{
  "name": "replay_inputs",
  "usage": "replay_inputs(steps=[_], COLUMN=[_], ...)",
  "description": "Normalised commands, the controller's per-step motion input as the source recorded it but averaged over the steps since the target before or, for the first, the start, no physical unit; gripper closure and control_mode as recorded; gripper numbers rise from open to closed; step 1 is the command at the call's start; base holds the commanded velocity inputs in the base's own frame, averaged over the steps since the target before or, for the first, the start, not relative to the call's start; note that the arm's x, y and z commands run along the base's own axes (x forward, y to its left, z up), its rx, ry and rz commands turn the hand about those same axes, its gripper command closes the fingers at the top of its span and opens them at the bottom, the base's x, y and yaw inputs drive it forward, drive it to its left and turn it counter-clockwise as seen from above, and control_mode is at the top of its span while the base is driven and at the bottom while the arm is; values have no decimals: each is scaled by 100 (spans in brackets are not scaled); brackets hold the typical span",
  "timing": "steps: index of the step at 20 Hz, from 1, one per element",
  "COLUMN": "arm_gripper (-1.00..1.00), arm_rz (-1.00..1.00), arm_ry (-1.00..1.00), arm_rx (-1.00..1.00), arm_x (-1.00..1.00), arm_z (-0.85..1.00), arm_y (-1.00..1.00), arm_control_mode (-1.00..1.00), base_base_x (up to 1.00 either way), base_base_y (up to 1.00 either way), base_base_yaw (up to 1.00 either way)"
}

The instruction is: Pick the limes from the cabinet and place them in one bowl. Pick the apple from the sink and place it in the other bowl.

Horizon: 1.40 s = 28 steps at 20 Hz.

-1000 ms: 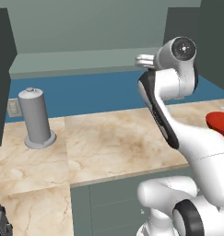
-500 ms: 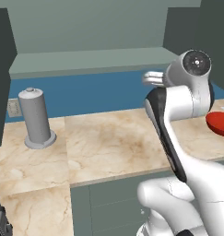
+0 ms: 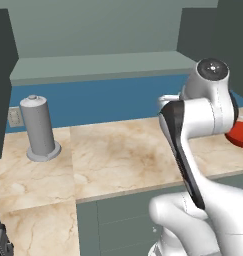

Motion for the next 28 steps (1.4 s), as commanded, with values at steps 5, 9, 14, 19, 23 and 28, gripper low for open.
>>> replay_inputs(steps=[5, 9, 14, 19, 23, 28], arm_gripper=[100, 100, 100, 100, 100, 100], arm_rz=[1, 8, 9, 2, 0, 0], arm_ry=[35, 7, 1, 3, 0, 0], arm_rx=[3, 10, 12, 0, 0, 0], arm_x=[-12, -35, -33, -3, 0, -2], arm_z=[-31, -33, -35, -5, 0, 0], arm_y=[-1, 2, 6, 8, 0, 0], arm_control_mode=[-100, -100, -100, -100, -100, 100], base_base_x=[0, 0, 0, 0, 0, -37], base_base_y=[0, 0, 0, 0, 0, -6], base_base_yaw=[0, 0, 0, 0, 0, 0])
